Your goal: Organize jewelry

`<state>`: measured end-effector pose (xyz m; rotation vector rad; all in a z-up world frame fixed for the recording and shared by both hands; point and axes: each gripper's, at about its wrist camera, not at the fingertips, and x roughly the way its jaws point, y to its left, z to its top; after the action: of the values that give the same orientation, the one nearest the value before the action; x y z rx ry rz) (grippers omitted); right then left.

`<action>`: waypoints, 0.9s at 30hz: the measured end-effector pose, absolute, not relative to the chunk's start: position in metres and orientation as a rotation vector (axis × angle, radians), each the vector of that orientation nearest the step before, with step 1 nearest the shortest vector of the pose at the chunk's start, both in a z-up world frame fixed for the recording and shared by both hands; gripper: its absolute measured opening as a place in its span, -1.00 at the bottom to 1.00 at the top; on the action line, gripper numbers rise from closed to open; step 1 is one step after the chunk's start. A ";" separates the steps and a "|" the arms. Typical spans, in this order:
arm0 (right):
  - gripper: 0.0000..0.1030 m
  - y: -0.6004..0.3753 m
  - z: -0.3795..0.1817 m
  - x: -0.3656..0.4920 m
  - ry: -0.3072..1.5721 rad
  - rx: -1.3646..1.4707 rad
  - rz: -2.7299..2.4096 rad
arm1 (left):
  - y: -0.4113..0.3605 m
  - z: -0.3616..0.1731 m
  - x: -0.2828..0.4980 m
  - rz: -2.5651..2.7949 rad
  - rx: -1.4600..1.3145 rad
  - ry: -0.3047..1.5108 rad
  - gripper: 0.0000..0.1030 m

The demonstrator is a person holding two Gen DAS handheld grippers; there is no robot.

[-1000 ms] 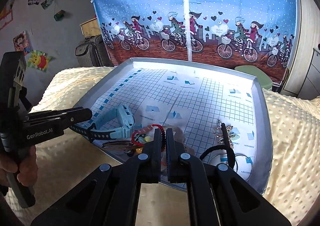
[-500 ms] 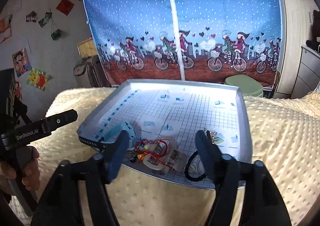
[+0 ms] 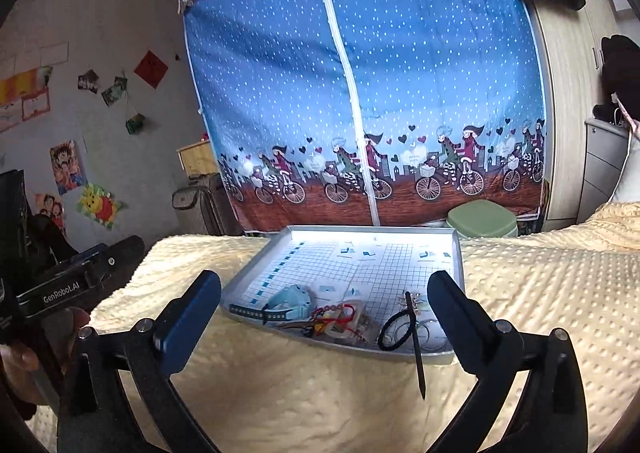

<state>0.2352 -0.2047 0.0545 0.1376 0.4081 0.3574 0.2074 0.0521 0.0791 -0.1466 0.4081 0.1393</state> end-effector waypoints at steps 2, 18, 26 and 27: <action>0.97 -0.209 0.060 0.215 0.389 0.142 0.351 | 0.052 0.087 0.191 0.136 -0.144 0.391 1.00; 0.97 -0.215 0.094 0.096 0.306 0.112 0.350 | 0.055 0.105 0.075 0.158 -0.177 0.367 1.00; 0.97 -0.210 0.089 0.056 0.333 0.100 0.364 | 0.069 0.098 0.029 0.198 -0.208 0.357 1.00; 0.97 -0.208 0.088 0.054 0.339 0.103 0.361 | 0.069 0.097 0.025 0.201 -0.197 0.360 1.00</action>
<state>0.0543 -0.2082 0.0877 0.1029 0.3387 0.3610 0.0246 0.0691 0.0966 -0.1973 0.3597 0.2005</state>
